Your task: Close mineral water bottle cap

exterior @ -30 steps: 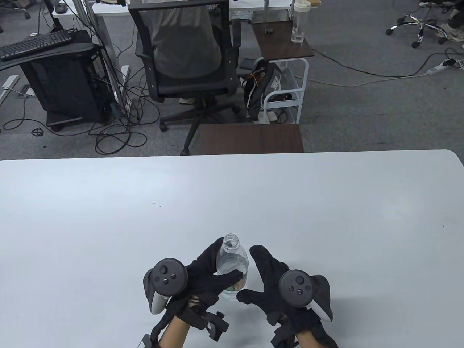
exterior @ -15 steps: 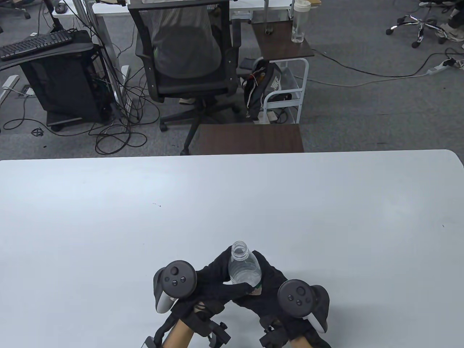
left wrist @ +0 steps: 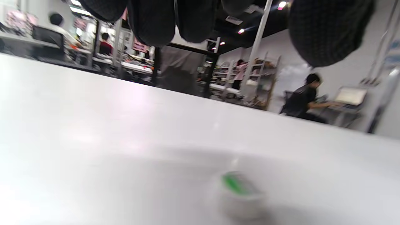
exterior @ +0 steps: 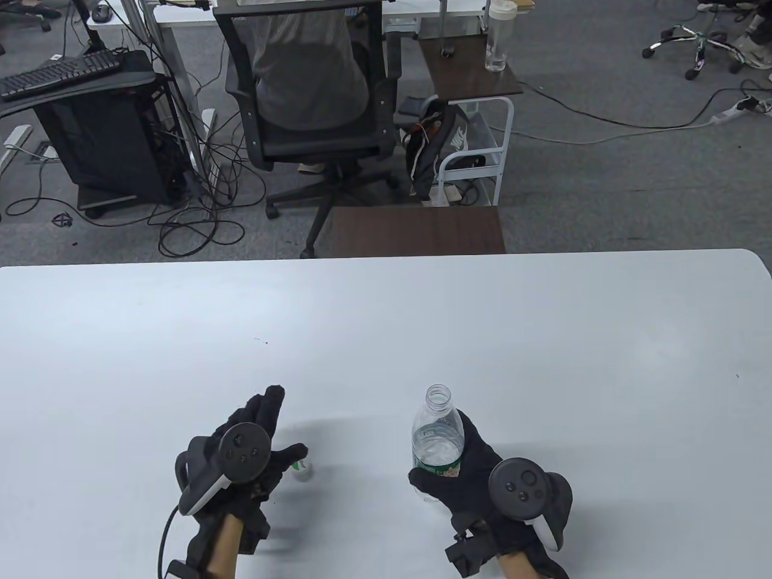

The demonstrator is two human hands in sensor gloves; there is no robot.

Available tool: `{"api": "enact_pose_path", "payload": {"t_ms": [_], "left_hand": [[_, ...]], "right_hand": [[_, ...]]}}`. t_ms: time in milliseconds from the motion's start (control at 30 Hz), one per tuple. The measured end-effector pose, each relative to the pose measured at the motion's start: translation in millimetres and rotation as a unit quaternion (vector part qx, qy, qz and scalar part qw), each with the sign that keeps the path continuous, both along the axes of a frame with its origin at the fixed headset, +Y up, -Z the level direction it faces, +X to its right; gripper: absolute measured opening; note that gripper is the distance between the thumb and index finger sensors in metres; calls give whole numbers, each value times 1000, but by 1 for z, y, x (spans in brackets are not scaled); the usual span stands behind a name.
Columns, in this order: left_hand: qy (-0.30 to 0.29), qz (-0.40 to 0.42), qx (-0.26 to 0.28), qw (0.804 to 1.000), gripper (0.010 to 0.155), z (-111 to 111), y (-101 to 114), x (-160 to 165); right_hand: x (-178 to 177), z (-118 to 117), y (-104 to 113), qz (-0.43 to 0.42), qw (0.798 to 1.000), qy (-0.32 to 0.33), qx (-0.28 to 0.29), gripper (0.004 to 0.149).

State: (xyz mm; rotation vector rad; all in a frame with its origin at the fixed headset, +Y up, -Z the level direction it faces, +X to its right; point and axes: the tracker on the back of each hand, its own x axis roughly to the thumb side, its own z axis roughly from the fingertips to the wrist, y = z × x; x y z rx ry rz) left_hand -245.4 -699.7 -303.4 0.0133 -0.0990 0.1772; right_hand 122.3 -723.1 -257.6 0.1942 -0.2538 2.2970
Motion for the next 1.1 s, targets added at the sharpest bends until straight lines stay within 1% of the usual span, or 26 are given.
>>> {"api": "enact_pose_path", "payload": {"t_ms": [33, 100, 133, 167, 233, 267, 300, 367, 400, 433, 600, 700, 767, 833, 867, 967, 1100], "left_hand": [[4, -9, -9, 1000, 83, -3, -5, -1], [14, -36, -49, 998, 82, -6, -14, 1], [17, -55, -56, 997, 81, -6, -17, 3], [5, -70, -54, 996, 80, -7, -21, 6], [3, -70, -83, 994, 78, -7, -25, 11], [-3, -64, -87, 994, 77, -7, -26, 13], [-13, -59, -90, 994, 73, -8, -29, 16], [-18, -86, -101, 991, 67, -8, -33, 22], [-25, -104, -99, 989, 60, -9, -34, 26], [-28, -113, -96, 989, 59, -9, -34, 28], [-36, -102, -90, 990, 60, -7, -34, 33], [-39, -120, -79, 989, 60, -7, -36, 38], [-42, -135, -87, 986, 59, -7, -38, 42], [-44, -137, -84, 986, 57, -8, -40, 44], [-45, -138, -92, 985, 58, -8, -42, 46], [-46, -151, -91, 983, 61, -9, -43, 48], [-47, -172, -99, 979, 59, -10, -45, 53]], "right_hand": [[0, 0, -1, 6, 1000, 0, 2, 97], [-1, 0, -2, 11, 1000, -2, 4, 97], [-1, 0, -2, 11, 1000, -3, 4, 97], [-1, 0, -2, 12, 1000, -4, 3, 97], [0, 1, 0, 11, 1000, -6, 4, 97], [0, 2, 0, 9, 1000, -6, 4, 97], [0, 2, 0, 8, 1000, -7, 5, 97], [1, 2, 0, 0, 1000, -8, 4, 97], [1, 2, -1, -6, 1000, -10, 2, 96], [2, 2, -1, -17, 1000, -17, 3, 97], [7, 1, -3, -72, 997, -18, -16, 96], [9, 0, -4, -71, 997, -19, -17, 96], [8, 1, -3, -57, 998, -22, -11, 96], [7, 1, -3, -52, 998, -21, -8, 97], [6, 1, -3, -51, 998, -20, -8, 97], [5, 1, -3, -45, 999, -18, -6, 97], [4, 2, -3, -37, 999, -15, -3, 97]]}}
